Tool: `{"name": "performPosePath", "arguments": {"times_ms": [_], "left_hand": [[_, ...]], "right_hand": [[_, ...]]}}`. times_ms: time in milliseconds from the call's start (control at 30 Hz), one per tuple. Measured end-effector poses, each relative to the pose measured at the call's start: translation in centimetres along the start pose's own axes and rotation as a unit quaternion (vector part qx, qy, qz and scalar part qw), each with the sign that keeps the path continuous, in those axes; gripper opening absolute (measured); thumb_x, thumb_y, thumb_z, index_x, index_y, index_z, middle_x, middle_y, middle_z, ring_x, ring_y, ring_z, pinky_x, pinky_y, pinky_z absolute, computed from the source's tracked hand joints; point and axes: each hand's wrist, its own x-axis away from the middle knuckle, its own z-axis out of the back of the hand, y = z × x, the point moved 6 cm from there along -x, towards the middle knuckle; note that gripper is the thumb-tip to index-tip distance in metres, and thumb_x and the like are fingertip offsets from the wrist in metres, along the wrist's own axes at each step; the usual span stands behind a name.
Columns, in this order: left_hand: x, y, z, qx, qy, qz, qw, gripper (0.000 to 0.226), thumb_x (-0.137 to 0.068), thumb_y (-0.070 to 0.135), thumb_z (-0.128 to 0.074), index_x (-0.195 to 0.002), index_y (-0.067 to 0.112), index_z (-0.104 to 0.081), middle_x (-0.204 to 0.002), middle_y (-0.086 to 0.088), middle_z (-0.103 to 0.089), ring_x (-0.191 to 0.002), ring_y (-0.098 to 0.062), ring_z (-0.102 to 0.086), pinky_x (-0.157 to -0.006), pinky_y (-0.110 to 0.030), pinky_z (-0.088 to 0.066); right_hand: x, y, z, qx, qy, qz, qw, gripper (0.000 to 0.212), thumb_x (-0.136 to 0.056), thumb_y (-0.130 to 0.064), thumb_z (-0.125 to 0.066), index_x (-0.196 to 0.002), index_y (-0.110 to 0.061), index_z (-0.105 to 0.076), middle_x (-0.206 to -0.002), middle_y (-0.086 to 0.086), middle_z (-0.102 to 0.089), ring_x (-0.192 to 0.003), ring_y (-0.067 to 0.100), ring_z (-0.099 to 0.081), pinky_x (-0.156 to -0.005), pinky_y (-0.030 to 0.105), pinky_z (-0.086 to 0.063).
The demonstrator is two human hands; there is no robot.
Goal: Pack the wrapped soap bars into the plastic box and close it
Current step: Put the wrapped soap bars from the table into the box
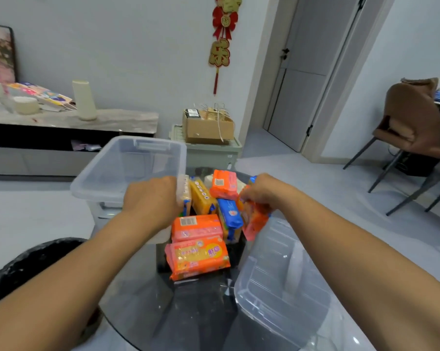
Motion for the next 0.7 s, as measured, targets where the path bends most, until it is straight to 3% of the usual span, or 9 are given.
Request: {"name": "performPosePath", "arguments": {"times_ms": [133,267,367,500,567,633,700], "left_hand": [[0.2,0.2,0.6,-0.002,-0.044,0.006,0.999,0.03,-0.084,0.042,-0.054,-0.106,0.023,-0.056,-0.103,-0.005,-0.068,-0.092,-0.028,-0.063,-0.068,-0.032,-0.043],[0.5,-0.1,0.7,0.013,-0.072,0.009,0.997,0.035,-0.082,0.05,-0.054,-0.106,0.024,-0.055,-0.114,-0.005,-0.065,-0.103,-0.029,-0.061,-0.072,-0.033,-0.04],[0.6,-0.1,0.5,0.042,-0.08,0.019,0.996,0.054,-0.073,0.071,-0.053,-0.098,0.024,-0.056,-0.108,-0.004,-0.068,-0.1,-0.028,-0.062,-0.068,-0.033,-0.037],[0.7,-1.4,1.6,0.12,-0.059,0.045,0.99,0.072,-0.071,0.085,-0.031,-0.093,0.025,-0.064,-0.095,0.001,-0.071,-0.092,-0.025,-0.065,-0.07,-0.034,-0.046],[0.2,-3.9,3.3,0.168,0.016,0.074,0.983,0.062,-0.084,0.073,-0.025,-0.091,0.026,-0.065,-0.088,0.0,-0.072,-0.086,-0.027,-0.065,-0.068,-0.035,-0.048],[-0.8,-7.7,5.0,0.129,0.137,0.105,0.976,0.041,-0.094,0.049,-0.032,-0.095,0.023,-0.063,-0.092,-0.007,-0.071,-0.09,-0.035,-0.063,-0.069,-0.039,-0.047],[-1.7,-11.6,5.0,0.095,0.152,0.151,0.972,0.029,-0.093,0.031,-0.039,-0.107,0.023,-0.062,-0.106,-0.01,-0.069,-0.098,-0.037,-0.06,-0.075,-0.041,-0.046]], "right_hand": [[2.0,-2.4,4.3,0.058,-0.004,0.036,0.998,0.023,-0.088,-0.022,-0.071,-0.099,-0.004,-0.061,-0.099,0.018,-0.072,-0.083,0.034,-0.075,-0.077,0.047,-0.064],[3.0,-7.6,7.8,0.005,0.029,0.127,0.991,0.02,-0.085,-0.016,-0.068,-0.101,-0.004,-0.069,-0.092,0.016,-0.075,-0.076,0.03,-0.077,-0.067,0.044,-0.066],[3.6,-12.9,8.3,-0.074,0.096,0.221,0.968,0.032,-0.078,-0.018,-0.069,-0.108,-0.005,-0.071,-0.096,0.019,-0.075,-0.082,0.034,-0.076,-0.072,0.052,-0.064],[3.7,-19.0,5.0,-0.171,0.089,0.279,0.941,0.06,-0.073,-0.022,-0.073,-0.132,-0.02,-0.062,-0.115,0.011,-0.068,-0.086,0.033,-0.075,-0.066,0.049,-0.065],[3.3,-21.0,3.2,-0.188,0.072,0.283,0.938,0.055,-0.072,-0.022,-0.072,-0.127,-0.025,-0.064,-0.111,0.01,-0.067,-0.081,0.034,-0.074,-0.058,0.048,-0.065],[2.7,-22.6,1.1,-0.151,0.063,0.28,0.946,0.038,-0.077,-0.02,-0.072,-0.115,-0.022,-0.069,-0.097,0.009,-0.068,-0.074,0.032,-0.074,-0.053,0.045,-0.064],[2.0,-24.0,-1.8,-0.101,0.029,0.266,0.958,0.024,-0.081,-0.02,-0.071,-0.104,-0.012,-0.069,-0.085,0.01,-0.068,-0.069,0.032,-0.074,-0.052,0.042,-0.064]]}}
